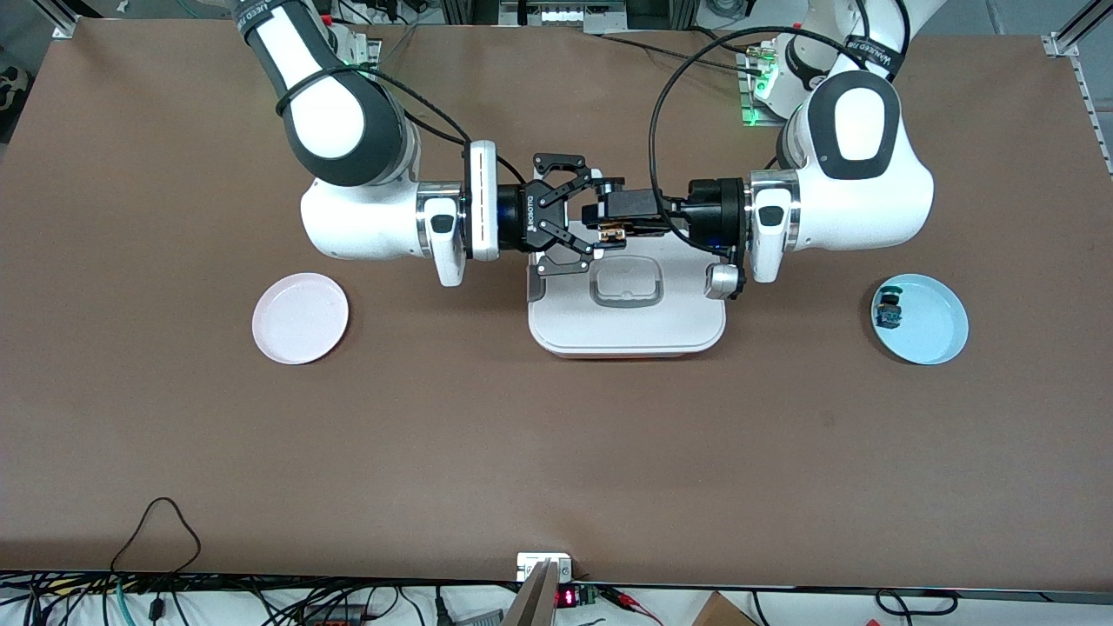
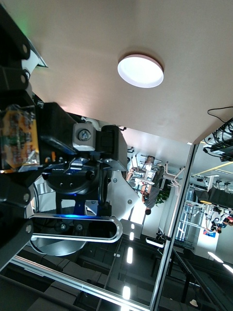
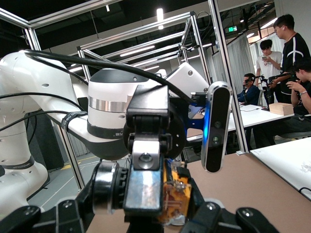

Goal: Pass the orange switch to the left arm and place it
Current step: 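Close the left gripper on the orange switch held by the right gripper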

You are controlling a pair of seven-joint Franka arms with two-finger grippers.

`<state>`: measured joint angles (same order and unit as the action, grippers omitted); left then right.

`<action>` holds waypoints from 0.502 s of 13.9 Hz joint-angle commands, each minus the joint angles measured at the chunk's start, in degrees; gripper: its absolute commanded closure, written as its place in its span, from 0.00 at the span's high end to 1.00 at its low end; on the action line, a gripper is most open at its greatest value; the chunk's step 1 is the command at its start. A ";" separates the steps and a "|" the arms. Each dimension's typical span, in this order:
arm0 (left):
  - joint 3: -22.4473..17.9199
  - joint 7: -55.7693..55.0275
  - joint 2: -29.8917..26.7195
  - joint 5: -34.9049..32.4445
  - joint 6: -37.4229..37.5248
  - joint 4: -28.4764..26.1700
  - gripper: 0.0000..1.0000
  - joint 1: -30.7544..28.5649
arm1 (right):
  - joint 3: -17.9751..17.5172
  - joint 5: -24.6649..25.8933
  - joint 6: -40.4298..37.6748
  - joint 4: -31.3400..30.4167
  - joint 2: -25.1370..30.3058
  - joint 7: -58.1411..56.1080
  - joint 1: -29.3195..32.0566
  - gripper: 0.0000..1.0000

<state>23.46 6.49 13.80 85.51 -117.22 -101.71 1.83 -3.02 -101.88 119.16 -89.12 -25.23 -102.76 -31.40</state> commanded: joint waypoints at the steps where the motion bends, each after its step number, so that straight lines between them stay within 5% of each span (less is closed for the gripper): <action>1: -0.17 1.42 0.00 1.24 -0.03 0.63 0.29 -0.60 | 0.56 -0.95 0.37 -0.18 0.18 -1.12 -0.33 0.00; 5: -0.17 1.42 0.00 0.97 -0.11 0.72 0.18 -0.60 | 0.56 -0.86 0.29 -0.27 0.18 -1.12 -0.24 0.09; 6: -0.26 1.42 -0.09 0.80 -0.03 0.72 0.16 -0.60 | 0.56 -1.12 0.37 -0.27 0.18 -0.51 -0.24 0.69; 7: -0.26 1.33 -0.18 0.71 -0.03 0.72 0.15 -0.69 | 0.56 -1.13 0.37 -0.36 0.35 -0.33 -0.24 1.00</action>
<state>23.67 6.81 13.86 85.51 -117.23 -101.69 2.03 -3.05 -102.15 119.32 -89.03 -25.23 -102.76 -31.74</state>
